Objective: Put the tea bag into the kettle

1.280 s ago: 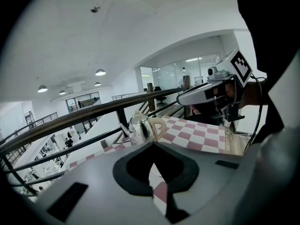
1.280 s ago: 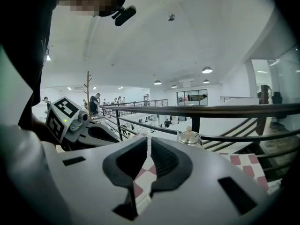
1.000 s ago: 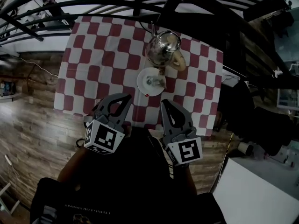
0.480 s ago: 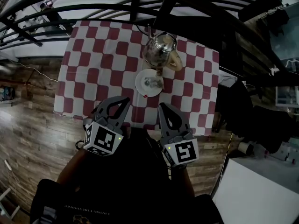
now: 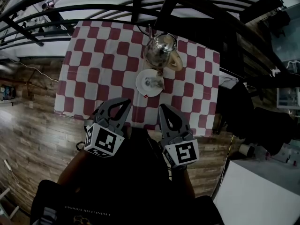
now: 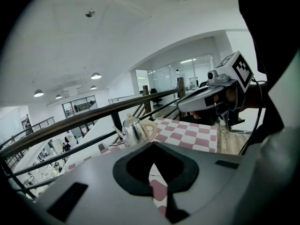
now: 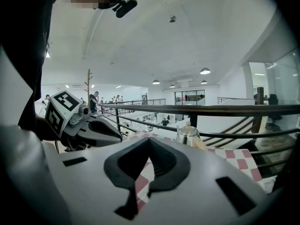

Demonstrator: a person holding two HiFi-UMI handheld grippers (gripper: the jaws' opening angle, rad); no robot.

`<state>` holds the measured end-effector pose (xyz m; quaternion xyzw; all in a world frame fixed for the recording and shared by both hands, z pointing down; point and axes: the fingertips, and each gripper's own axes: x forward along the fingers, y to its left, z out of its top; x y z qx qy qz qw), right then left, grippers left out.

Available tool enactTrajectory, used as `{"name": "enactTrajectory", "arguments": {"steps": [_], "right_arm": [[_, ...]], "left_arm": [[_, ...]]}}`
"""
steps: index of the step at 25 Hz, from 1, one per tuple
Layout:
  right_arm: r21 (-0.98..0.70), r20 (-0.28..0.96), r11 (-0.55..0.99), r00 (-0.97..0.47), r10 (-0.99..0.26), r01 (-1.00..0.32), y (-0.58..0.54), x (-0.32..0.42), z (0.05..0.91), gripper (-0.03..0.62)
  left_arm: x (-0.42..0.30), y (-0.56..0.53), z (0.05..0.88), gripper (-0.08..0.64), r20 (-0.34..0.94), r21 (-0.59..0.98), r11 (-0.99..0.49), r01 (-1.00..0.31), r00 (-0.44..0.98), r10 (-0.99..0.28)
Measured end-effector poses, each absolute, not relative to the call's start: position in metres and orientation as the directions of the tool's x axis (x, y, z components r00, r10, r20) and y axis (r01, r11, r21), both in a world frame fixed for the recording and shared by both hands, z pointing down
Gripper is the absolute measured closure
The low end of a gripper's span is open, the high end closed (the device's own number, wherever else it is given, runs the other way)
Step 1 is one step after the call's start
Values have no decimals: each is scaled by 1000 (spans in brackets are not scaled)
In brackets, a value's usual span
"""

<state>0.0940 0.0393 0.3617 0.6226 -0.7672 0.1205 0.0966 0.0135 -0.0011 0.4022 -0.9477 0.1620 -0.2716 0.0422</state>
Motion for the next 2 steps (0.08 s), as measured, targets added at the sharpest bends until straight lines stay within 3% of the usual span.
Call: {"name": "enactTrajectory", "arguments": {"steps": [2], "right_arm": [[-65, 299, 197, -208, -931, -978, 42, 94, 362, 574]], "left_arm": [[13, 2, 403, 557, 503, -168, -944, -285, 799, -330]]}}
